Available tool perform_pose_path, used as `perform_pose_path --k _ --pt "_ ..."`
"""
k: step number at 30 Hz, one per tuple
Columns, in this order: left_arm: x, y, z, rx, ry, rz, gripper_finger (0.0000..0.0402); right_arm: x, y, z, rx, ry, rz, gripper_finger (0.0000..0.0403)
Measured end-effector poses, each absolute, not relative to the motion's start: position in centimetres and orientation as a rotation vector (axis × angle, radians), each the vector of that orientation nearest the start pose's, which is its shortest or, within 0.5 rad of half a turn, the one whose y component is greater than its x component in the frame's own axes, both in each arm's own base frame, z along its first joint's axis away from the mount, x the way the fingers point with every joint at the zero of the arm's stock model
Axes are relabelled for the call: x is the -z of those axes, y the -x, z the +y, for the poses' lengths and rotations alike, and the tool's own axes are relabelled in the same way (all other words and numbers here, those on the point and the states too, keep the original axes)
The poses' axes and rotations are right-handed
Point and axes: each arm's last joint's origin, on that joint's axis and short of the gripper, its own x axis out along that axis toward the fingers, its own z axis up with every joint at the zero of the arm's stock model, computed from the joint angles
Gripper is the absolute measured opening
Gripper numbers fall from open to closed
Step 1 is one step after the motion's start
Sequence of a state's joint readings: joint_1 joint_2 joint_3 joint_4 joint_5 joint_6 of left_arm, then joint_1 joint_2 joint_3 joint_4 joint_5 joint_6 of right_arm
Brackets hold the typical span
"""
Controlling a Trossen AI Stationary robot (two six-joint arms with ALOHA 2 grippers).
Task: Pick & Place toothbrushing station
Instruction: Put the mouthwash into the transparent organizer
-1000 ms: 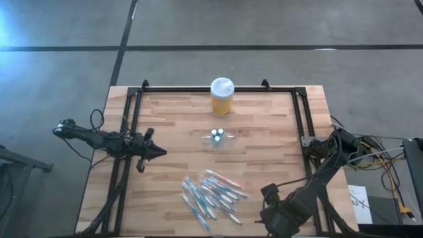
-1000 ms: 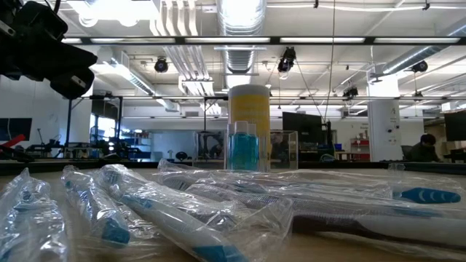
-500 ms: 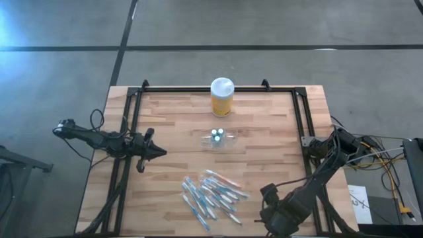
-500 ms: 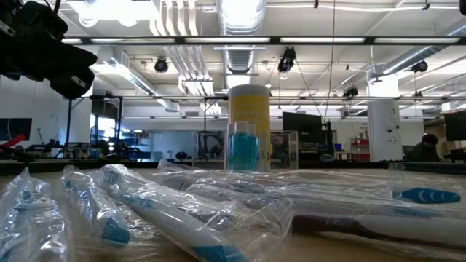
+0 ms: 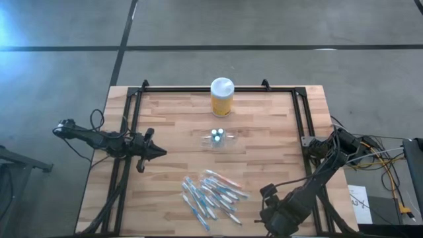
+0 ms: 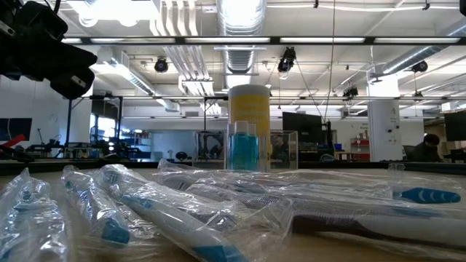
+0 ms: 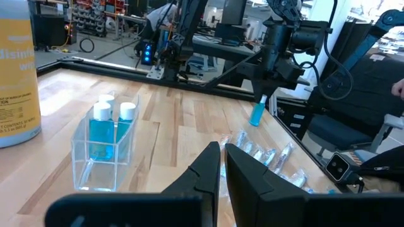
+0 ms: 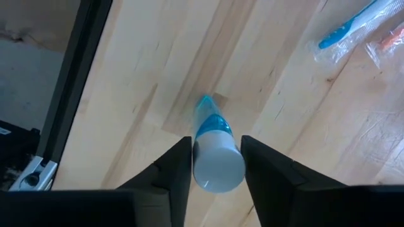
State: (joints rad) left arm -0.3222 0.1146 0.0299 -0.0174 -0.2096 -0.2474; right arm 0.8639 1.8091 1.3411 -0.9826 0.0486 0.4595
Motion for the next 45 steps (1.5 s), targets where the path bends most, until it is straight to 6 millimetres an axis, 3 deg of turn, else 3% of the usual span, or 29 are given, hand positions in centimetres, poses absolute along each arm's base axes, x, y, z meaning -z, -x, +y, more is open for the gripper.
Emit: perform_pose_path --k 5,8,14,19,23,29,34,38,45 --pt "-16.3 -9.9 -2.7 0.1 0.22 0.112 0.0028 -20.7 -22.2 25.8 -0.339 0.277 1.416 0.0087" --pt "-16.3 -9.9 -2.7 0.1 0.22 0.111 0.0028 -21.1 -22.2 25.7 -0.351 0.284 1.398 0.0087" --pt "-16.3 -9.9 -2.7 0.1 0.22 0.111 0.0028 -25.2 -22.0 24.7 -0.412 0.297 1.146 0.0088" --pt "-16.3 -9.9 -2.7 0.1 0.217 0.111 0.0028 -29.3 -21.8 21.3 -0.392 0.293 0.863 0.0088" --pt "-16.3 -9.9 -2.7 0.1 0.216 0.111 0.0028 -30.9 -20.0 17.0 -0.37 0.242 0.681 0.0088" --pt "-16.2 -9.9 -2.7 0.1 0.209 0.111 0.0028 -30.3 -16.0 10.5 -0.312 0.044 0.431 0.0088" --pt "-16.2 -9.9 -2.7 0.1 0.21 0.112 0.0028 -29.1 -13.1 6.9 -0.304 -0.065 0.254 0.0088" --pt "-16.2 -9.9 -2.7 0.1 0.21 0.112 0.0028 -27.9 -11.5 5.4 -0.268 -0.101 0.18 0.0088" --pt "-16.2 -9.9 -2.7 0.1 0.211 0.112 0.0028 -25.6 -10.3 4.7 -0.257 -0.079 0.166 0.0088"
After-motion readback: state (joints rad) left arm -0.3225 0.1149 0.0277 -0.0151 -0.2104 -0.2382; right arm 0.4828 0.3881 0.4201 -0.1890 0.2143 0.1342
